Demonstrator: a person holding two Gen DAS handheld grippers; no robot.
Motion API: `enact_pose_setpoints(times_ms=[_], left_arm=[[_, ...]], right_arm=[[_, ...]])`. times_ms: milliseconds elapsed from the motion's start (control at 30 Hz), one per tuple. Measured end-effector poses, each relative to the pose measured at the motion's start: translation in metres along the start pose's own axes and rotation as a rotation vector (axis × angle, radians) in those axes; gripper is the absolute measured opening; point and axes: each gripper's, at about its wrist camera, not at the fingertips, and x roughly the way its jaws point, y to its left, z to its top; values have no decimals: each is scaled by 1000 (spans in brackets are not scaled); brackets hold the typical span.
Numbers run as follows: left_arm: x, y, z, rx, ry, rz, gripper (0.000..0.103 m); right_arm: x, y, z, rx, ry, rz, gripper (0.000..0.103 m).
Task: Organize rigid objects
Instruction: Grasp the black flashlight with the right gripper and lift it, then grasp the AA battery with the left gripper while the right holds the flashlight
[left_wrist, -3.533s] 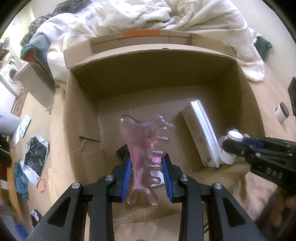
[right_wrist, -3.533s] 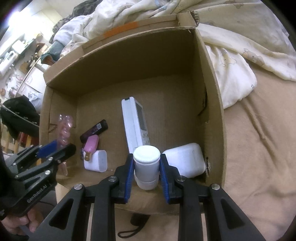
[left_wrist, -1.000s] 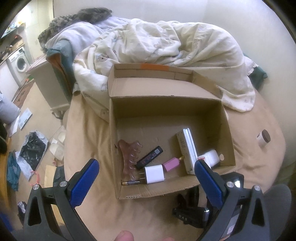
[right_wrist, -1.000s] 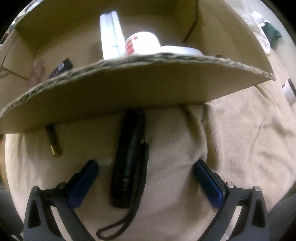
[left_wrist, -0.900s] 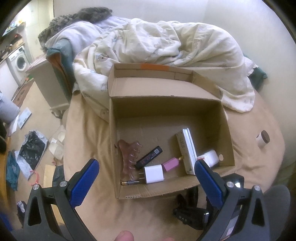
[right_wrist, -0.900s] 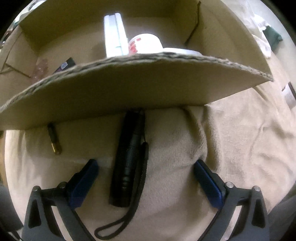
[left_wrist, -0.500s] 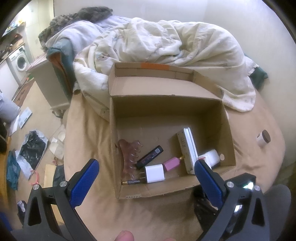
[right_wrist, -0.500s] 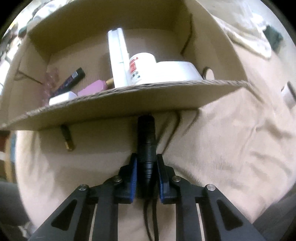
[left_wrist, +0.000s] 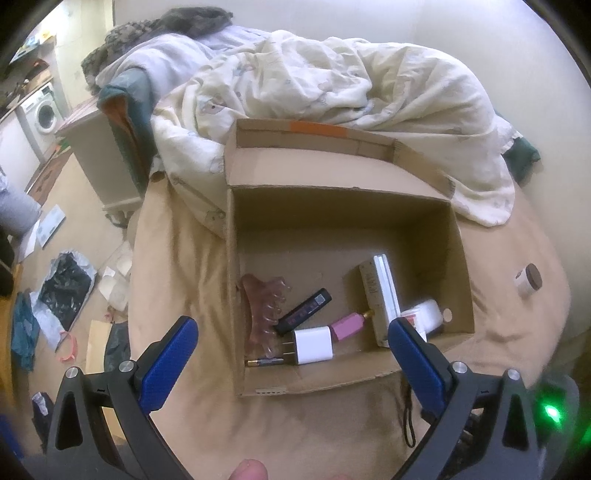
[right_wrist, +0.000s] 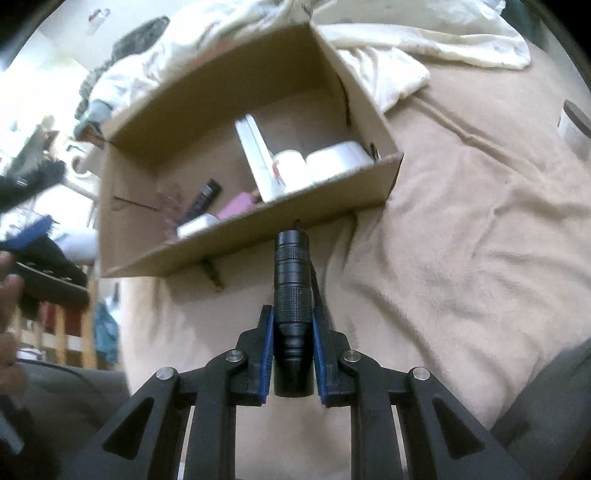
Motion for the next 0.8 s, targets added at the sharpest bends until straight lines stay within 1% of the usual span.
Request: enact_pose_setpoints(times_ms=[100, 200, 300, 433, 467, 600, 700, 800], left_arm=[[2, 3, 0, -9, 4, 7, 102], [3, 6, -1, -9, 7, 18, 102], [4, 11, -5, -12, 15, 33, 102], [6, 18, -19, -22, 39, 47, 102], [8, 17, -27, -16, 60, 41, 102], [13, 0, -55, 57, 104, 48, 102], [25, -18, -76, 123, 145, 53, 102], [39, -24, -80, 126, 175, 53, 102]], right_arm=[[-14, 2, -1, -8, -23, 40, 20], [-27, 6, 1, -29, -37, 58, 20], [-37, 18, 5, -62, -76, 78, 20], [-69, 31, 19, -143, -180, 105, 20], [-78, 34, 22, -166, -204, 107, 20], [-113, 39, 38, -229, -326, 156, 20], [-126, 38, 52, -254, -392, 168, 20], [-131, 31, 62, -280, -447, 178, 20]])
